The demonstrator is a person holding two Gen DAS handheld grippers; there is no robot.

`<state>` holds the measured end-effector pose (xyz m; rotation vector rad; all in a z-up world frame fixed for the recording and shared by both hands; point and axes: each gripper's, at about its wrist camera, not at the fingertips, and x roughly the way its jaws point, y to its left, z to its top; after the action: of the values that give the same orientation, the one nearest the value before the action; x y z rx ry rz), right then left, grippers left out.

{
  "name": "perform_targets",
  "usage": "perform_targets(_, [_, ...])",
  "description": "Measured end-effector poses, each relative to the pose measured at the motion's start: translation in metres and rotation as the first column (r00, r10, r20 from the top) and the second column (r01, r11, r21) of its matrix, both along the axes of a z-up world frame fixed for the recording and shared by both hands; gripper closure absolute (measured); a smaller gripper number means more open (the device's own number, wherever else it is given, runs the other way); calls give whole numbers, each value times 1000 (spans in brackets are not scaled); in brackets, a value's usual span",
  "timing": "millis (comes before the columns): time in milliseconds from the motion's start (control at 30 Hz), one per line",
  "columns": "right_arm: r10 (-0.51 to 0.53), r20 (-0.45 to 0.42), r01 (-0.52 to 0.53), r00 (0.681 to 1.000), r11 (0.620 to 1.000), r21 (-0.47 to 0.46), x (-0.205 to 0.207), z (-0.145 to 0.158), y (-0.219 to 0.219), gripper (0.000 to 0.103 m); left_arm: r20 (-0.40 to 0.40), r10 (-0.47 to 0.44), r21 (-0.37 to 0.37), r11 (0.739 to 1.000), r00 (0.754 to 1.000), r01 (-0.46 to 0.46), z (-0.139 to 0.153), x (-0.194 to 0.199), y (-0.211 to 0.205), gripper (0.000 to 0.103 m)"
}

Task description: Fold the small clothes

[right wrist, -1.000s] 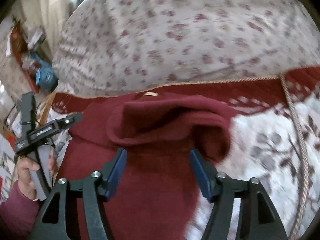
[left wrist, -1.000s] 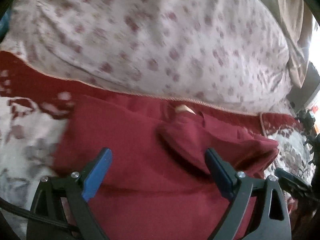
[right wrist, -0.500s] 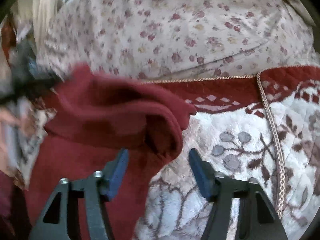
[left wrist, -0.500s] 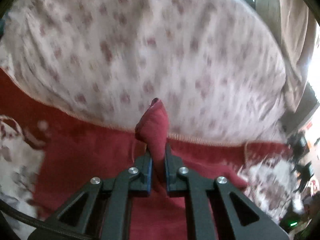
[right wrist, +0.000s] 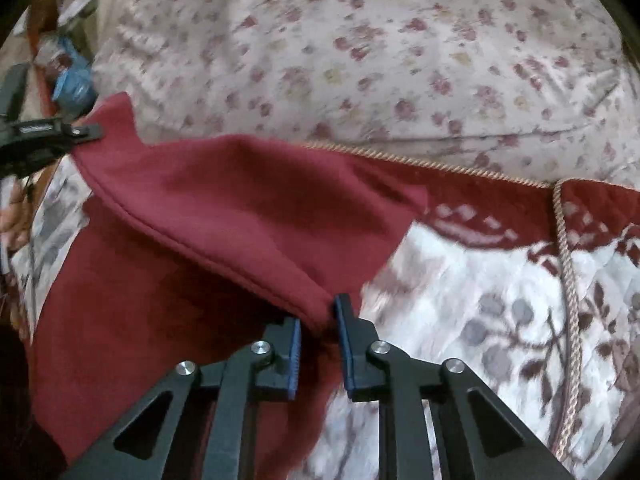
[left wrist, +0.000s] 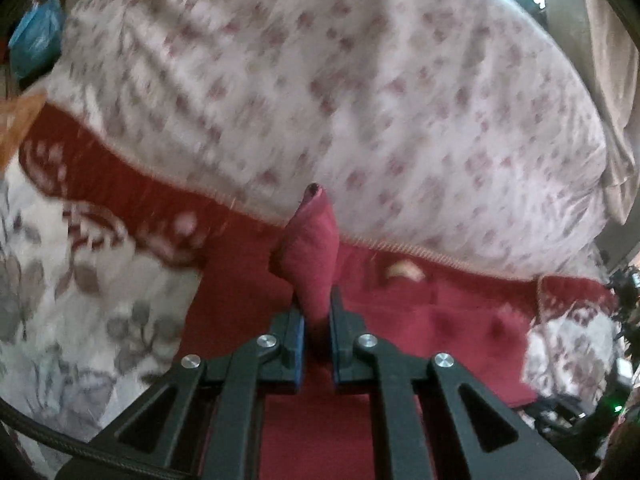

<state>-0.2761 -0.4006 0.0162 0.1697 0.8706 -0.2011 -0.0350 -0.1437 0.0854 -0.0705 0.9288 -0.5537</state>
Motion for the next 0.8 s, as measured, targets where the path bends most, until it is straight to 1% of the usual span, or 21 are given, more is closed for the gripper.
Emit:
perform_targets(33, [10,-10,-10,1000,1000,-21,-3,-4,3,85,-39,1,6,1000,999,0,-17,2,3,94])
perform_targets(100, [6,-20,-7,1000,999,-38,-6,-10,3,84,-84,20,19,1000,996,-19,-40,3,8,93])
perform_targets(133, [-1,-24,1,1000,1000,-23,-8,-8,1,84,-90,21,19,1000,996,-20,-46,3,9,93])
perform_targets(167, [-5,-26,5,1000,1000,6,-10,-5,-1,81,-89,16,15,1000,996,-15,-48,3,10,93])
perform_targets(233, [-23,-21,25,1000,995,93,-17,4,-10,68,-85,-8,-1,1000,996,8,-47,2,9,92])
perform_targets(300, [-67,14,64,998,983,173,-22,11,-24,48,-78,-24,-17,1000,997,23,-44,2,7,89])
perform_targets(333, [-110,35,100,993,972,214,-23,13,-36,45,-69,-26,-24,999,997,24,-42,1,6,88])
perform_targets(367, [-146,45,131,988,962,241,-21,13,-46,41,-60,-29,-29,999,998,27,-40,0,4,85])
perform_targets(467, [-222,60,193,973,930,313,-7,8,-68,40,-44,-44,-35,998,998,43,-36,-3,-2,85])
perform_targets(533, [-204,34,179,979,919,350,19,-5,-75,39,-32,-48,-37,998,998,47,-33,-5,-6,85])
perform_targets(567, [-195,17,177,981,924,340,30,-9,-75,39,-29,-50,-40,998,998,49,-32,-5,-7,85])
perform_targets(600, [-182,-1,174,983,935,310,42,-14,-74,51,-26,-52,-43,998,998,51,-30,-6,-7,85])
perform_targets(633, [-177,-10,174,984,956,236,54,-16,-72,63,-24,-52,-44,998,998,51,-28,-6,-6,85])
perform_targets(667, [-186,4,181,983,962,205,56,-14,-73,78,-23,-50,-42,998,998,49,-27,-7,-5,81])
perform_targets(700, [-238,48,227,970,959,168,53,-8,-80,86,-20,-42,-33,999,999,41,-26,-7,-3,72])
perform_targets(733, [-281,61,269,958,950,155,51,-7,-88,86,-18,-32,-15,999,999,32,-27,-7,-2,67])
perform_targets(767, [-340,43,330,940,933,145,50,-11,-99,87,-14,-21,6,1000,1000,21,-29,-6,-1,59])
perform_targets(800, [-370,23,364,929,921,139,49,-15,-106,88,-11,-14,22,1000,1000,14,-32,-5,-1,57])
